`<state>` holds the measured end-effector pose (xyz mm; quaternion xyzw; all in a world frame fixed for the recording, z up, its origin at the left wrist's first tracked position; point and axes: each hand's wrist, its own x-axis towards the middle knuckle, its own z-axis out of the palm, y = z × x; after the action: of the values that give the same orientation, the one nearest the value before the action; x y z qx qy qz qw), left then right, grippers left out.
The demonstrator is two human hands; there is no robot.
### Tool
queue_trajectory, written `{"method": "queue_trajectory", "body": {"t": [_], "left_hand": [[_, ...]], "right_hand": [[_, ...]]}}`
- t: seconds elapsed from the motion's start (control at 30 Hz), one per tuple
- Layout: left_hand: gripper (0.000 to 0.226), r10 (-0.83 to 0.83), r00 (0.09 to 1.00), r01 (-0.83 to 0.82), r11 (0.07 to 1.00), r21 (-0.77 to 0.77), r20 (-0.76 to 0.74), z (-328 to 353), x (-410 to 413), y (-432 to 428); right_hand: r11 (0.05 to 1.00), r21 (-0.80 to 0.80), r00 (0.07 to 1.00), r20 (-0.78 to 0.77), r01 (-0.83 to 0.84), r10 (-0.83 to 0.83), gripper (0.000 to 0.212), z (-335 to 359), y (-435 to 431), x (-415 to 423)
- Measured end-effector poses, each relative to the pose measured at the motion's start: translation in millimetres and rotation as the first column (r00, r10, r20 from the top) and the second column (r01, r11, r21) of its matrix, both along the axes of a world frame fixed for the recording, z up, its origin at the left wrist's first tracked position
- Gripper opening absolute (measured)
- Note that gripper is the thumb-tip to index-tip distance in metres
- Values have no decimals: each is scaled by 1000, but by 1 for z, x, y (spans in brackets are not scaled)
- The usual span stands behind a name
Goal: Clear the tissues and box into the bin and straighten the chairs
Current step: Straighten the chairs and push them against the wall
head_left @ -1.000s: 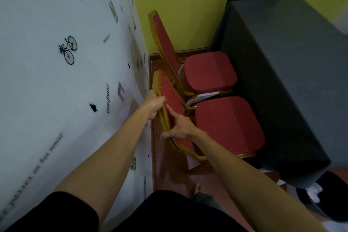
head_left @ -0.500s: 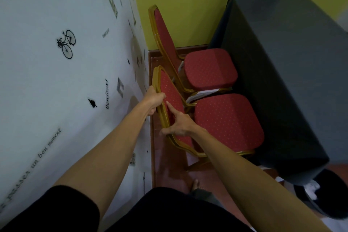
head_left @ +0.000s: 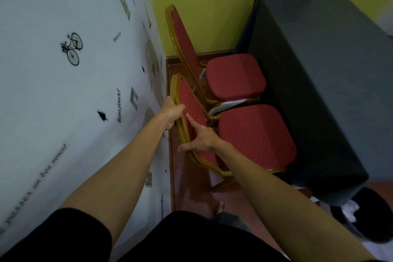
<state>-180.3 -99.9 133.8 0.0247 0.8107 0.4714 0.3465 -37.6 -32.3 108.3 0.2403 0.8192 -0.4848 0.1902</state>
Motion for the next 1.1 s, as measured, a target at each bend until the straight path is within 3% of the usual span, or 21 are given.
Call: {"method": "queue_trajectory", "body": {"t": [0.87,1.1], "left_hand": [[39,11,997,-10,1000,-14,70,21,19,-13],[27,-55,998,55,998,-28,27,28,25,-24]], "right_hand": [[996,84,999,-47,31,-27,126,7,-12,3],[995,45,994,-69,88,-85,105,14,-14,9]]}}
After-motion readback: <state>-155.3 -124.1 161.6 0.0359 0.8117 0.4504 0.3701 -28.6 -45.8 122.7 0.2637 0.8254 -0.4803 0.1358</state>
